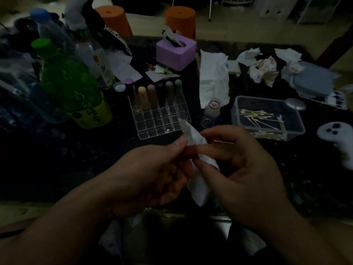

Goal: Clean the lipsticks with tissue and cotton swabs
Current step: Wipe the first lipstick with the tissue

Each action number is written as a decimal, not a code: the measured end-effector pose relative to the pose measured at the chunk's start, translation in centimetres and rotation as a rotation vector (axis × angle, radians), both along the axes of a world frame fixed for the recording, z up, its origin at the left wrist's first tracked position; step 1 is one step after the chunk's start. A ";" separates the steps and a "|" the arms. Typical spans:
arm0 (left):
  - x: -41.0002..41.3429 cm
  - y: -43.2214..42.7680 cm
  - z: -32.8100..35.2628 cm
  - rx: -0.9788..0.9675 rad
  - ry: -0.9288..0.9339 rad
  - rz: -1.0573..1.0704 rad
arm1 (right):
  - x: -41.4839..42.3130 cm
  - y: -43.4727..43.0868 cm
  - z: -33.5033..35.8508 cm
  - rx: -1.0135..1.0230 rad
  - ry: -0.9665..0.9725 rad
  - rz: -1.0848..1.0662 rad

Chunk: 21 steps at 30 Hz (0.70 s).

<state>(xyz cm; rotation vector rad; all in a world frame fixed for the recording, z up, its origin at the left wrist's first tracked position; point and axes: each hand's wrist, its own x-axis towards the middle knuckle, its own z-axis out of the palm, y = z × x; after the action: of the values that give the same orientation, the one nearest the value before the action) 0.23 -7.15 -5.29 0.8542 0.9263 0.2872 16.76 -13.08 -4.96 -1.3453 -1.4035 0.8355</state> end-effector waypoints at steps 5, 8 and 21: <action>0.9 -0.7 0.0 0.104 -0.158 0.212 | -0.5 0.4 0.1 -0.146 0.151 -0.008; 0.4 -0.8 -0.8 0.432 0.053 0.257 | -0.9 1.0 0.4 -0.324 0.375 0.052; -1.5 0.6 -1.7 1.200 0.288 0.008 | 0.1 1.1 0.8 -0.345 0.481 0.021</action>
<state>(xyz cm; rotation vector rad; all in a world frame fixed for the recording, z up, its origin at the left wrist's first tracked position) -1.23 -6.59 -6.99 2.0289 0.9907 0.7740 16.83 -11.96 -4.15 -1.2670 -0.9245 1.3578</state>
